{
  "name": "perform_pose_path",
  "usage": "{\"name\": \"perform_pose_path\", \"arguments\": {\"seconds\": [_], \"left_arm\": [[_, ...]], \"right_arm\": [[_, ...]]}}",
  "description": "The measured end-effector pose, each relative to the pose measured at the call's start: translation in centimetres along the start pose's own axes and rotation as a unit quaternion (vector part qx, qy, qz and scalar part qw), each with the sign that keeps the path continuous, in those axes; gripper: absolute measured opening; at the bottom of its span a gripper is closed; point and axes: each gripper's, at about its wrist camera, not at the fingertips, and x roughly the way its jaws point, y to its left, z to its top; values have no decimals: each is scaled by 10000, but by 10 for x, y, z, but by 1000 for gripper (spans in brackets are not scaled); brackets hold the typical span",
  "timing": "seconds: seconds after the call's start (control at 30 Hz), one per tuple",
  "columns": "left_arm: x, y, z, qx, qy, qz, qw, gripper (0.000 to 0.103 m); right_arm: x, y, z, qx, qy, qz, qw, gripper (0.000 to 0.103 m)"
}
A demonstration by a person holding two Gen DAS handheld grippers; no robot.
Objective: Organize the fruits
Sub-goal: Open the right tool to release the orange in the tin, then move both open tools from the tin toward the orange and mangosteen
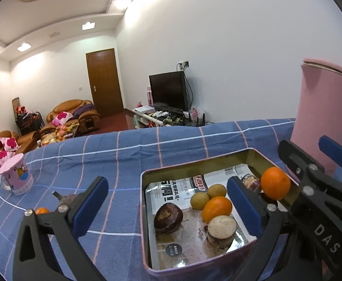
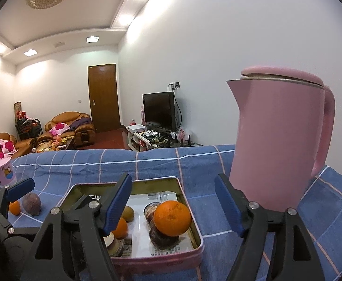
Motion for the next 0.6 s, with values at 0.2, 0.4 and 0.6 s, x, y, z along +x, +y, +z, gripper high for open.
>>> {"name": "perform_pose_path", "arguments": {"seconds": [0.2,0.4,0.6], "left_arm": [[-14,-2,-4,154,-148,-50,9998,103],[-28,2,-8,189,-290,-111,9993,103],[-35,13,-12,124,-276,-143,9994,103]], "right_arm": [[-6,2,-3,82,-8,-48,10000,75],[-15,5,-5,146,-31,-119,9998,75],[-22,12,-8,220,-7,-174,9996,75]]}}
